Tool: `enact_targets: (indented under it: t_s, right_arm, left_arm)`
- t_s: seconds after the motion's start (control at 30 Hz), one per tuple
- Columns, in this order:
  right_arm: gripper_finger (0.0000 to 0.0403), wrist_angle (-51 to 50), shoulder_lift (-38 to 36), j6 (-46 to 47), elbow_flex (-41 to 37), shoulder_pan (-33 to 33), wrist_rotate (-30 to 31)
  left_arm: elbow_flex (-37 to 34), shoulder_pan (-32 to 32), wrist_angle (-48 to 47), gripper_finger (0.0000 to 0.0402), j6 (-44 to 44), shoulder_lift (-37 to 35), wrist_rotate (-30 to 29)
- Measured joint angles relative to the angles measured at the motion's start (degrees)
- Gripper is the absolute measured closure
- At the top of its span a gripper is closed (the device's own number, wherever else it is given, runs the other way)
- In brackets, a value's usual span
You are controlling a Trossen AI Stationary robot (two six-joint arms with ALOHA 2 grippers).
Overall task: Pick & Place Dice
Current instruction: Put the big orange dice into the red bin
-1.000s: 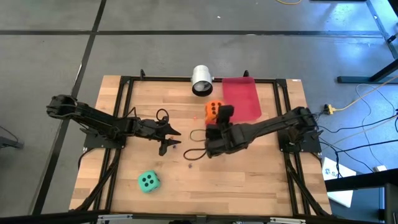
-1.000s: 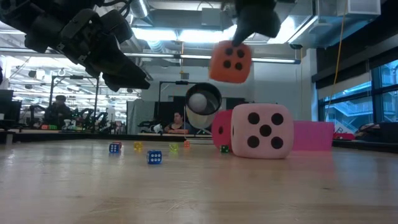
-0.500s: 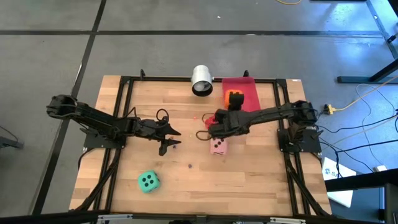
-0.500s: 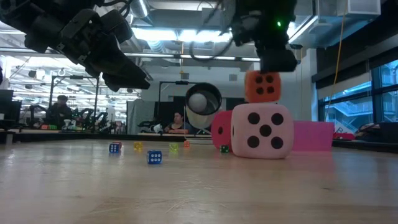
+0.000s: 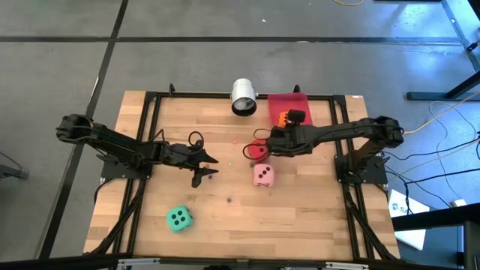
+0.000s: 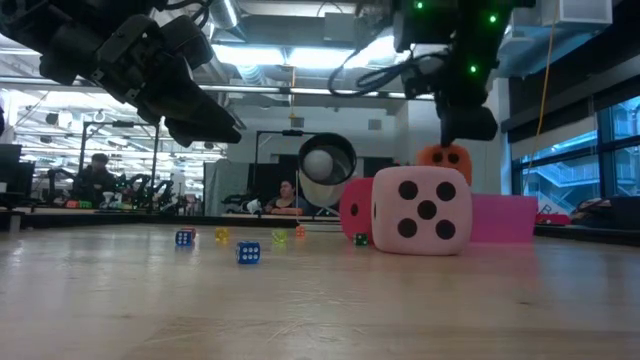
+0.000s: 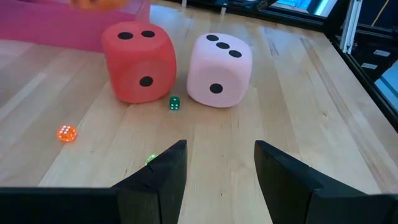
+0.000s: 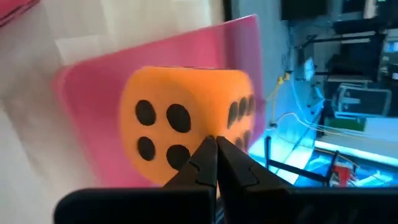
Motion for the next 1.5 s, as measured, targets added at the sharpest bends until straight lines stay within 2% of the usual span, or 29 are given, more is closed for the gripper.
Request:
enact_targets:
  t_s: [0.2, 0.4, 0.57, 0.7, 0.87, 1.1, 1.2, 1.3, 1.4, 1.5]
  right_arm:
    - [0.0403, 6.2, 0.2, -4.7, -2.2, -0.6, -2.4]
    - [0.0403, 6.3, 0.2, -5.3, -2.2, -0.6, -2.3]
    - [0.0402, 6.3, -0.2, -4.2, -2.2, -0.6, 0.6]
    - [0.0387, 6.3, -1.9, -3.0, -2.2, -0.6, -2.1]
    - [0.0325, 6.5, -6.3, -0.7, -2.1, -1.4, -6.3]
    - [0.0170, 6.3, -12.2, -1.1, -2.1, -5.4, -5.4]
    - [0.0121, 6.4, -13.2, -0.8, -2.1, -7.7, -4.9]
    - [0.0094, 8.2, -15.1, 0.3, -2.1, -9.6, -5.8]
    - [0.0086, 11.5, -18.7, -0.7, -2.1, -10.5, -7.8]
    - [0.0089, 16.7, -23.2, -2.3, -2.1, -11.2, -14.1]
  left_arm:
    - [0.0, 0.0, 0.0, 0.0222, 0.0, 0.0, -1.2]
    - [0.0, 0.0, 0.0, 0.0222, 0.0, 0.0, -1.3]
    - [0.0, 0.0, 0.0, 0.0222, 0.0, 0.0, -1.4]
    - [0.0, 0.0, 0.0, 0.0222, 0.0, 0.0, -1.4]
    - [0.0, 0.0, -0.1, 0.0222, 0.9, 0.0, -1.4]
    - [0.0, 0.0, -0.1, 0.0222, 1.8, 0.0, -2.0]
    - [0.0, 0.0, -0.1, 0.0222, 2.4, 0.0, -2.9]
    - [0.0, 0.0, -0.1, 0.0222, 2.8, 0.0, -3.0]
    - [0.0, 0.0, -0.1, 0.0222, 3.0, 0.0, -3.0]
    - [0.0, 0.0, -0.1, 0.0222, 3.0, 0.0, -3.0]
